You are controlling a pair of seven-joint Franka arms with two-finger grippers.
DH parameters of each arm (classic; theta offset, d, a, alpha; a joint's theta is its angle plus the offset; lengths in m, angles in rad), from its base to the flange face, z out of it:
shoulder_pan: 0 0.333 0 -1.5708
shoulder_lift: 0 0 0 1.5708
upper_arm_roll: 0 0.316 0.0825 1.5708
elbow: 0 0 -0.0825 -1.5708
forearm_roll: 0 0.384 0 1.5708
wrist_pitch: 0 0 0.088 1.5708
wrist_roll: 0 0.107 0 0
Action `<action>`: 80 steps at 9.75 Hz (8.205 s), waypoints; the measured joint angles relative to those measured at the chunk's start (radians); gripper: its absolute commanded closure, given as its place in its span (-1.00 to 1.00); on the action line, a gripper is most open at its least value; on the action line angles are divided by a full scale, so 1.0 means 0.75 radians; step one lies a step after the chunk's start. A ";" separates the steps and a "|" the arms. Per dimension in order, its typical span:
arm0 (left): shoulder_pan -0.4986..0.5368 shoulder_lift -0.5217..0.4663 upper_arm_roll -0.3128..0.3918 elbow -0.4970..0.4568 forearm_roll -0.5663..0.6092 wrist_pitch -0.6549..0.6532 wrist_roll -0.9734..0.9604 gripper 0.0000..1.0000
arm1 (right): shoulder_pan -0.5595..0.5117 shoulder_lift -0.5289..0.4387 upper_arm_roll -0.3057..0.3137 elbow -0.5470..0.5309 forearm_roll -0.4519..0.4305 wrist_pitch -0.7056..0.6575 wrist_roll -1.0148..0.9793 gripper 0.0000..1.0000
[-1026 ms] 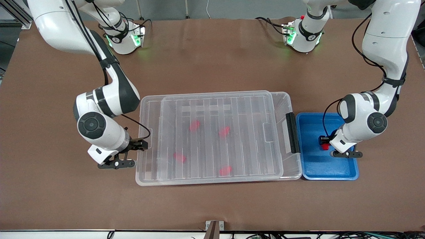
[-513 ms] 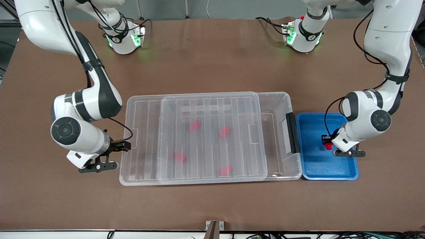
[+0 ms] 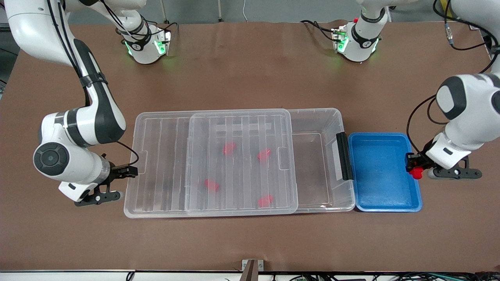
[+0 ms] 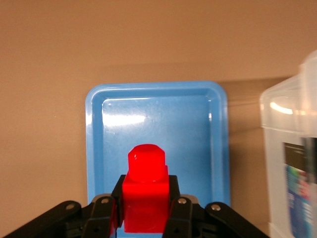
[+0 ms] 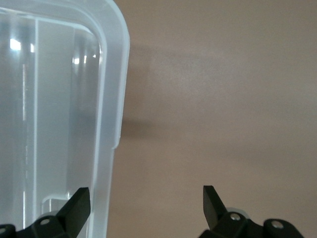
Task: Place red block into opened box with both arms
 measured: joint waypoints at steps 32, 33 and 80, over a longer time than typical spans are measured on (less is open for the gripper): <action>-0.106 0.744 -0.610 0.403 0.583 -0.060 -0.899 -0.99 | 0.032 -0.680 -0.424 -0.051 0.277 -0.556 -0.078 -1.00; -0.091 0.702 -0.631 0.404 0.582 -0.080 -0.904 -0.99 | 0.032 -0.680 -0.424 -0.052 0.277 -0.556 -0.078 -1.00; -0.089 -0.382 0.061 0.331 -0.045 -0.923 -0.085 -0.95 | 0.078 -0.793 -0.435 -0.151 0.278 -0.563 0.097 -1.00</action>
